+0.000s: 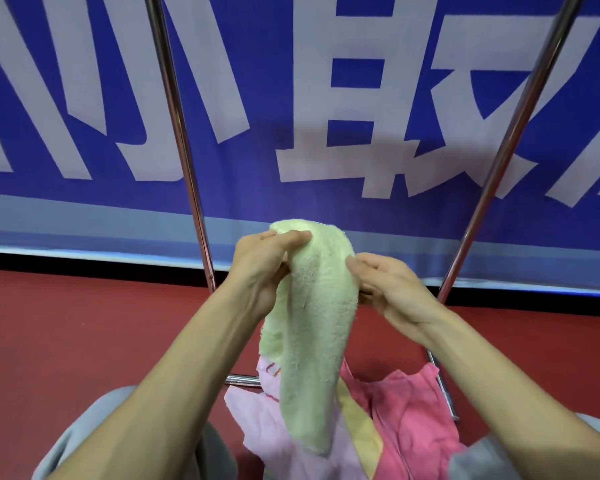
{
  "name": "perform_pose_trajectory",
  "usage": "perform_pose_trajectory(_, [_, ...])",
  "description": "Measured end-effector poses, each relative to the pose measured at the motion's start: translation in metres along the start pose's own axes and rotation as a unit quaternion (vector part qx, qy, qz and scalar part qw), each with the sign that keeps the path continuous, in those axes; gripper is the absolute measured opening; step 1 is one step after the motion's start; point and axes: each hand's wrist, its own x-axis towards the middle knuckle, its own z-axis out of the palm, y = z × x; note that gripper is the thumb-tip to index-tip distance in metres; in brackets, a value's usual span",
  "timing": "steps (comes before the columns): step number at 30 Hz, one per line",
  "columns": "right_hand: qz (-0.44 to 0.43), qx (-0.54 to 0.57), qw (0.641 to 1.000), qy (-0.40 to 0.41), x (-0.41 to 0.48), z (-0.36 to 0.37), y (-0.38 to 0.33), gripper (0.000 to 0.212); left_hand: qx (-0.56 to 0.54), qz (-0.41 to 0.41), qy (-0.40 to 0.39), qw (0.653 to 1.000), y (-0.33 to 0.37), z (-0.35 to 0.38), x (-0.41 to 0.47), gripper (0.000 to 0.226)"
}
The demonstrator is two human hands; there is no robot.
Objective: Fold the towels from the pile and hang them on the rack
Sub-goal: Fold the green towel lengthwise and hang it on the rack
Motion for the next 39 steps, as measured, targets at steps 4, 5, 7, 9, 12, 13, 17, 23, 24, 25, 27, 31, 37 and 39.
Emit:
perform_pose_trajectory(4, [-0.072, -0.056, 0.995, 0.043, 0.002, -0.005, -0.002, 0.012, -0.016, -0.026, -0.015, 0.999, -0.001, -0.003, 0.005, 0.042])
perform_pose_trajectory(5, [-0.078, -0.055, 0.994, 0.051, 0.002, -0.005, -0.003, 0.012, -0.003, -0.022, -0.017, 1.000, -0.003, -0.003, 0.007, 0.040])
perform_pose_trajectory(7, [-0.086, -0.044, 0.993, 0.061, 0.002, -0.006, -0.005, 0.010, 0.044, -0.003, -0.023, 0.999, -0.007, -0.001, 0.009, 0.026])
perform_pose_trajectory(9, [-0.093, -0.034, 0.993, 0.069, 0.003, -0.007, -0.008, 0.011, 0.096, 0.011, -0.033, 0.995, -0.011, 0.001, 0.011, 0.016])
perform_pose_trajectory(12, [-0.093, -0.017, 0.992, 0.080, 0.002, -0.011, -0.012, 0.014, 0.144, 0.008, -0.054, 0.988, -0.019, 0.007, 0.010, 0.028])
perform_pose_trajectory(13, [-0.091, -0.012, 0.992, 0.084, 0.002, -0.012, -0.013, 0.015, 0.161, 0.004, -0.063, 0.985, -0.022, 0.008, 0.010, 0.031])
perform_pose_trajectory(17, [-0.086, 0.017, 0.991, 0.105, -0.002, -0.016, -0.014, 0.013, 0.228, -0.005, -0.119, 0.966, -0.035, 0.013, 0.005, 0.029])
perform_pose_trajectory(23, [-0.075, 0.025, 0.991, 0.111, -0.008, -0.028, -0.020, 0.025, 0.165, 0.063, -0.139, 0.975, -0.040, 0.026, -0.002, 0.020])
perform_pose_trajectory(24, [-0.075, 0.019, 0.991, 0.110, -0.009, -0.030, -0.019, 0.027, 0.153, 0.074, -0.138, 0.976, -0.041, 0.027, -0.002, 0.020])
perform_pose_trajectory(25, [-0.077, 0.004, 0.990, 0.115, -0.011, -0.032, -0.019, 0.029, 0.145, 0.084, -0.134, 0.977, -0.041, 0.029, -0.002, 0.020])
perform_pose_trajectory(27, [-0.080, -0.035, 0.987, 0.133, -0.013, -0.035, -0.016, 0.029, 0.141, 0.106, -0.125, 0.976, -0.042, 0.031, -0.003, 0.019])
perform_pose_trajectory(31, [-0.076, -0.054, 0.983, 0.160, -0.021, -0.034, -0.013, 0.025, 0.119, 0.111, -0.130, 0.978, -0.042, 0.037, -0.005, 0.020])
perform_pose_trajectory(37, [-0.024, 0.007, 0.981, 0.192, -0.026, -0.028, -0.021, 0.022, 0.160, 0.085, -0.248, 0.952, -0.028, 0.032, -0.009, 0.026])
perform_pose_trajectory(39, [-0.017, 0.019, 0.983, 0.184, -0.029, -0.028, -0.028, 0.020, 0.234, 0.093, -0.262, 0.932, -0.020, 0.026, -0.006, 0.030])
